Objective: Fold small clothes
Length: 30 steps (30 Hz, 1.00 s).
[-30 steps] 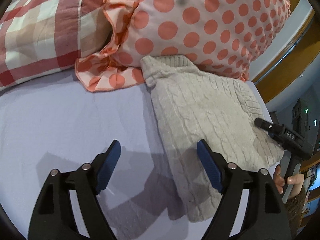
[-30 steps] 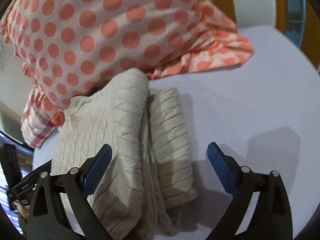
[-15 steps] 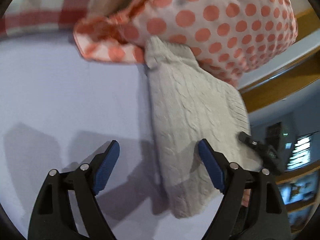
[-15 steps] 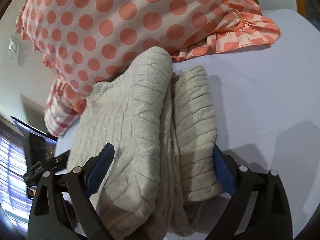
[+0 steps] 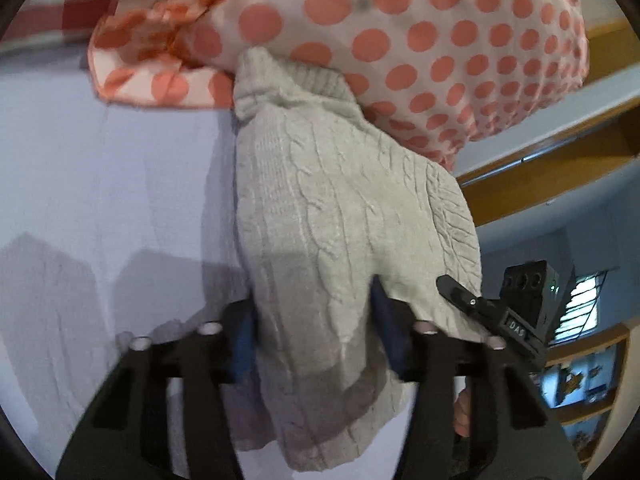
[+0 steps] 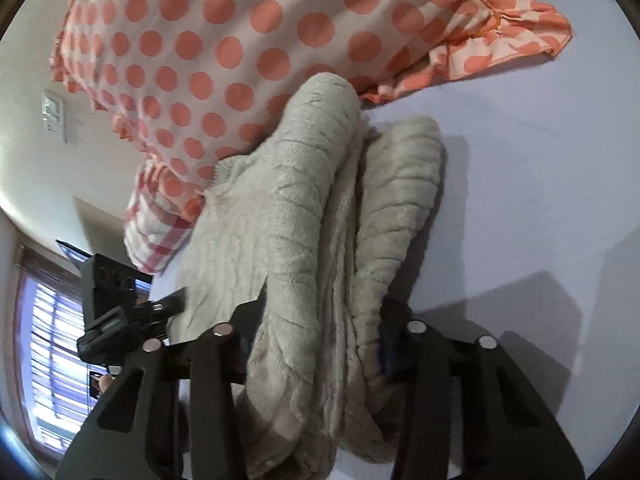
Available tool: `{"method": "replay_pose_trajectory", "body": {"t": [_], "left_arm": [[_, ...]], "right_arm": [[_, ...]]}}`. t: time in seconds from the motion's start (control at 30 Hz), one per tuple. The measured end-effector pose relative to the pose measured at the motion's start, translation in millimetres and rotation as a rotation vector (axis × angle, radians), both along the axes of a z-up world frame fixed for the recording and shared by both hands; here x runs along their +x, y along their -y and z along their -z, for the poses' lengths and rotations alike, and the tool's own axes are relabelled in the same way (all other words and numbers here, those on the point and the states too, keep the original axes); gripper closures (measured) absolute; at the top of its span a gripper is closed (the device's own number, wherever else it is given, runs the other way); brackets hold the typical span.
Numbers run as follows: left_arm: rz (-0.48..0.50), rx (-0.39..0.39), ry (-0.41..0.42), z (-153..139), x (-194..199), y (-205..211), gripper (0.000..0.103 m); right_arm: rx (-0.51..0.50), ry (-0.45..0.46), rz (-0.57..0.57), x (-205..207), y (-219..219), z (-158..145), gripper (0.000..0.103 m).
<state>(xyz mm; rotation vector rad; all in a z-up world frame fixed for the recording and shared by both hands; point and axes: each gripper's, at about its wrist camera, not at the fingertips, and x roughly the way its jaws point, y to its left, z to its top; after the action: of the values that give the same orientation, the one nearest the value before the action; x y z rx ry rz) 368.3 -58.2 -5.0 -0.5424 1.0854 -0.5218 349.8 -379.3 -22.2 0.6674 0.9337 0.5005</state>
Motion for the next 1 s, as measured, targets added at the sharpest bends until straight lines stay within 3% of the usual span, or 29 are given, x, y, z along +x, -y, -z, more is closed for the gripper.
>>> {"method": "replay_pose_trajectory", "body": {"t": [0.13,0.23,0.37,0.43,0.5,0.6,0.7,0.77,0.87,0.93,1.0], "left_arm": [[0.013,0.048,0.069,-21,-13,-13,0.068],[-0.007,0.068,0.125,-45,-36,-42,0.069],[-0.049,0.12,0.124,-54,-66,-83,0.067],[-0.052,0.177,0.071,-41,-77,-95,0.064],[-0.053,0.244,0.026,-22,-85,-102,0.059],[-0.087,0.246,0.08,-28,-100,-122,0.057],[-0.17,0.289,0.202,-59,-116,-139,0.059],[-0.174,0.275,0.273,-79,-129,-138,0.057],[-0.082,0.231,0.318,-89,-138,-107,0.052],[-0.006,0.23,0.306,-83,-143,-88,0.052],[0.054,0.301,0.301,-68,-142,-62,0.051]], "right_arm": [[0.056,0.005,-0.006,-10,-5,-7,0.064],[0.075,0.04,-0.072,-20,-33,-19,0.065],[0.082,0.041,-0.174,-32,-76,-18,0.065],[-0.008,0.022,-0.204,-36,-98,-10,0.061],[-0.122,0.027,-0.204,-43,-113,-9,0.048],[-0.199,0.057,-0.165,-53,-111,-24,0.036],[-0.325,0.178,-0.026,-72,-93,-57,0.035],[-0.343,0.262,-0.005,-84,-92,-75,0.035],[-0.342,0.372,-0.083,-95,-118,-95,0.035],[-0.357,0.387,-0.181,-96,-149,-94,0.034],[-0.465,0.38,-0.248,-100,-176,-82,0.034]]}}
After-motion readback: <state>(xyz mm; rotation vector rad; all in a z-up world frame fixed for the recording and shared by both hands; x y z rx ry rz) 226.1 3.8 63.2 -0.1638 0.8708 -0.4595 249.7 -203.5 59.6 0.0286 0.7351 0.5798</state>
